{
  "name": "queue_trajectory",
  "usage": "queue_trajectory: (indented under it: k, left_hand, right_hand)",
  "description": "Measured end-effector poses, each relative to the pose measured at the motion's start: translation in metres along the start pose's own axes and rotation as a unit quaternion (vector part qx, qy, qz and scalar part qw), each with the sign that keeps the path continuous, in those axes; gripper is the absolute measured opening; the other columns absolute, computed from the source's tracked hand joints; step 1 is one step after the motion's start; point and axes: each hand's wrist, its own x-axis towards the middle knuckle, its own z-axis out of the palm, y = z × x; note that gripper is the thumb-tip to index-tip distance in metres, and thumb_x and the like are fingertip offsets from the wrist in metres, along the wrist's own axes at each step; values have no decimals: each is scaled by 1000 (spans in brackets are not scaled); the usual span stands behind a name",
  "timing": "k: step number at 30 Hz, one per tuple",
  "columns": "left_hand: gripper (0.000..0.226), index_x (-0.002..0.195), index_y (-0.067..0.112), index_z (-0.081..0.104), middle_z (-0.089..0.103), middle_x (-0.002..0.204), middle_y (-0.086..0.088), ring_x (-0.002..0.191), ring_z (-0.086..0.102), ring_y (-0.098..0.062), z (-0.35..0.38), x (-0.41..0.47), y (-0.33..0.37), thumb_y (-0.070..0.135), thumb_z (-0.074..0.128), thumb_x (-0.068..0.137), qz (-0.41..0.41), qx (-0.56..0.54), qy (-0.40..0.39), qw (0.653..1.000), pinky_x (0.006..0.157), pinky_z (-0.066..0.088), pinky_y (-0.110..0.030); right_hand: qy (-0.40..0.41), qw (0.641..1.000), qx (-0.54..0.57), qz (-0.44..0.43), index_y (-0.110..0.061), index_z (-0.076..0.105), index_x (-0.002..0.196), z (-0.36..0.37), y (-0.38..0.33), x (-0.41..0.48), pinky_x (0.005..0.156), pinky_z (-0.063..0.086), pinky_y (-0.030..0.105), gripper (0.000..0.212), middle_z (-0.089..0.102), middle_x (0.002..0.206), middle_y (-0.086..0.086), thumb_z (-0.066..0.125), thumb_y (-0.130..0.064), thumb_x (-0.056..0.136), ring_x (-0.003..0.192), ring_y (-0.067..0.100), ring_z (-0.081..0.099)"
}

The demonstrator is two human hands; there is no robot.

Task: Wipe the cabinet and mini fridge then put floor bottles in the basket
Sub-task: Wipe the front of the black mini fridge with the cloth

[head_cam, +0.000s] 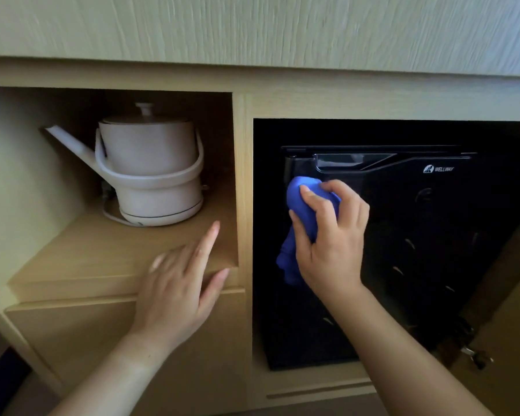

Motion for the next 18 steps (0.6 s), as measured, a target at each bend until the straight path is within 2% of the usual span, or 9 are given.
queue_trajectory:
  k: [2,6,10,13,16,18]
  left_hand:
    - [55,137,10,47,67,110,-5,96,62,-23,3,-6,-3,42,38,93,-24,13,-10,1000,82,37,-33]
    - [46,117,12,64,66,112,-3,100,58,-21,4,-6,-2,41,38,92,-21,28,5,999,82,36,-35]
    - [42,113,15,67,65,114,1,101,56,-17,4,-8,-1,39,40,91,-22,23,18,999,81,36,-35]
    - [41,113,16,67,65,115,2,100,58,-18,5,-8,0,39,40,91,-27,18,15,999,82,36,-35]
    - [41,112,17,67,65,115,2,101,58,-18,4,-8,0,39,41,91,-31,17,16,999,82,37,-36]
    - [40,112,17,67,65,115,3,100,58,-18,4,-9,0,39,40,91,-32,17,14,999,82,36,-35]
  right_hand:
    - [-4,1000,-13,-9,-19,49,115,-5,13,-8,92,39,32,29,39,125,5,57,-27,89,111,26,39]
    - [42,998,1,35,-18,52,114,-9,7,12,95,31,24,26,45,125,11,58,-26,90,109,27,40]
    - [58,998,16,33,-16,54,114,2,-16,30,95,32,27,25,49,123,15,58,-25,90,109,28,41]
    - [27,999,14,-20,-18,52,115,7,-11,17,95,36,32,27,42,126,8,59,-25,89,111,26,39]
    - [-33,997,-12,-76,-18,51,115,3,6,-9,90,44,47,30,39,125,6,60,-24,88,110,25,38]
    - [-35,996,-25,-76,-17,51,115,-3,17,-16,90,44,48,29,39,124,6,60,-24,88,109,27,39]
